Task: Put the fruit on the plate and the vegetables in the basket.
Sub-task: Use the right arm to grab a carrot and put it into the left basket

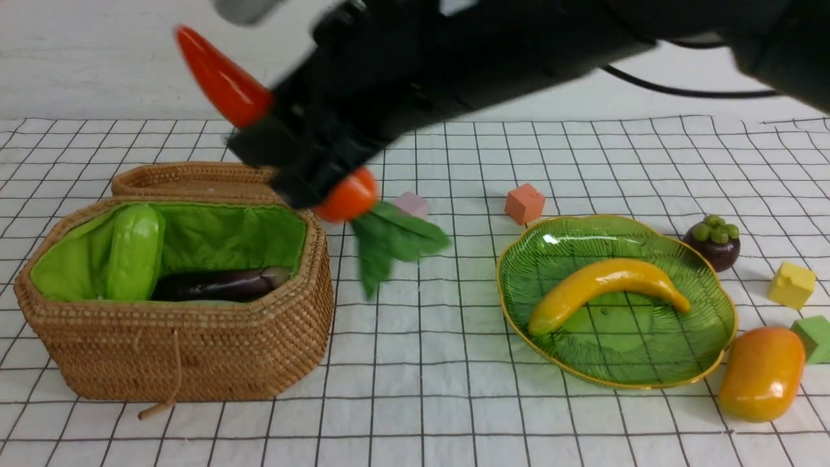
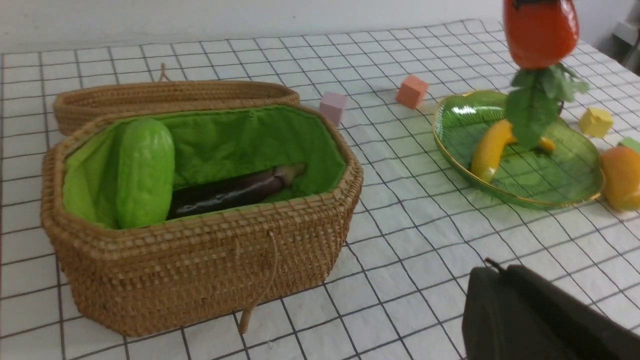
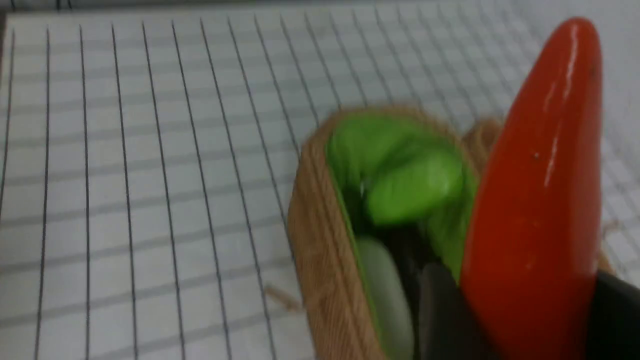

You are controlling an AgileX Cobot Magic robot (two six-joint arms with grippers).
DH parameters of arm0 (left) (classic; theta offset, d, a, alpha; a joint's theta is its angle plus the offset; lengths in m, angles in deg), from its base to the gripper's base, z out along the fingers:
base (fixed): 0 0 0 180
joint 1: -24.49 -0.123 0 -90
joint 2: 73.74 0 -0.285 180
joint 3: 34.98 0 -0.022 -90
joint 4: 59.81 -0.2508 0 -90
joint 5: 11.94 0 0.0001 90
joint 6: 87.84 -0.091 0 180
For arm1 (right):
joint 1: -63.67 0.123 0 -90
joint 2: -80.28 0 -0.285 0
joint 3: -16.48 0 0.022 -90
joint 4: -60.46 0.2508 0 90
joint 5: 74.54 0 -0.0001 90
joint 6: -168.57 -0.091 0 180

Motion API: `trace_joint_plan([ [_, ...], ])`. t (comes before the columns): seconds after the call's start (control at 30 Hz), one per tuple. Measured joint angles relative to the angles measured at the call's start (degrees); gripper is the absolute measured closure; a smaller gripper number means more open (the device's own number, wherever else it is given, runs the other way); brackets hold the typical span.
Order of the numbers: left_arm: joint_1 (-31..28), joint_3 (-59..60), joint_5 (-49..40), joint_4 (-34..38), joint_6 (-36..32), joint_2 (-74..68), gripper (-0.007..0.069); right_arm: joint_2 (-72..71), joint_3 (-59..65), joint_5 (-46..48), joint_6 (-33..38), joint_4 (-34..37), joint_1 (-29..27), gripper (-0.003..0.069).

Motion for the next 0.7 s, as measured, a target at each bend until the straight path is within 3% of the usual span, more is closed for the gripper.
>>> trace_joint_plan([
  [0.13,0.0,0.0,0.1,-0.5,1.8,0.0,0.0637,8.8,-6.6,-6.7,8.1,9.0,0.8,0.0351],
  [0.23,0.0,0.0,-0.2,-0.5,2.2,0.0,0.0637,18.5,-13.1,-9.5,18.3,16.7,1.0,0.0351],
  [0.37,0.0,0.0,-1.1,-0.5,2.2,0.0,0.0637,24.9,-16.5,-10.1,25.0,18.7,1.1,0.0328],
  [0.43,0.0,0.0,-1.5,-0.5,2.2,0.0,0.0637,26.3,-16.8,-10.2,25.5,18.7,1.1,0.0287],
  [0.57,0.0,0.0,-1.6,-0.4,2.2,0.0,0.0637,27.2,-16.9,-9.7,21.4,14.8,1.1,0.0041],
  [0.63,0.0,0.0,-1.5,-0.4,2.2,0.0,0.0637,26.8,-17.0,-9.1,18.6,12.8,1.1,0.0006],
  [0.7,0.0,0.0,-0.7,0.1,1.6,0.0,0.0637,24.9,-17.0,-5.6,10.4,6.2,1.0,-0.0014],
])
